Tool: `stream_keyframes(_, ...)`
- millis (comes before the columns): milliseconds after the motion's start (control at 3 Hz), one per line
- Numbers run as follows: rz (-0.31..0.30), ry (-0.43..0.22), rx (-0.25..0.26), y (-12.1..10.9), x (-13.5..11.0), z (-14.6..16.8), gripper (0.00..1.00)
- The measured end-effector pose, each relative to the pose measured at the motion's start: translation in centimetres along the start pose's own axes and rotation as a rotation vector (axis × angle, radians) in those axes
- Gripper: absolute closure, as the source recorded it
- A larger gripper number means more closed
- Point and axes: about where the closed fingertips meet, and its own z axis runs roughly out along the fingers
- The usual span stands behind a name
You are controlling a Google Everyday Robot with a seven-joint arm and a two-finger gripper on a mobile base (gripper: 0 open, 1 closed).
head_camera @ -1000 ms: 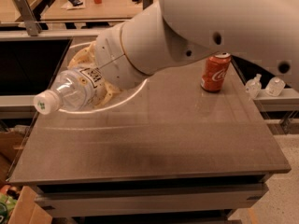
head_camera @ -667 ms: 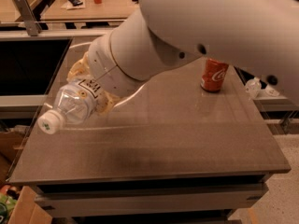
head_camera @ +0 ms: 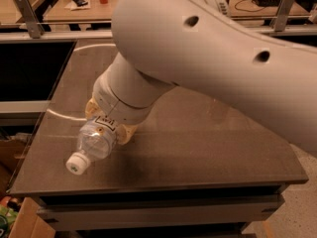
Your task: Knock blue plastic bottle over
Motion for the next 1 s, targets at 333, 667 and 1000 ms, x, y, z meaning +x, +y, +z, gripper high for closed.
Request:
stream_keyframes(333, -0.043, 0.037, -0.072, 2.2, 1.1, 2.4, 1.00)
stream_keyframes(667, -0.059, 0.130, -0.098, 3.6, 2.6, 3.9, 1.00)
stream_keyframes(1000, -0.065, 0.189, -0.106, 4.1, 3.6, 4.7, 0.84)
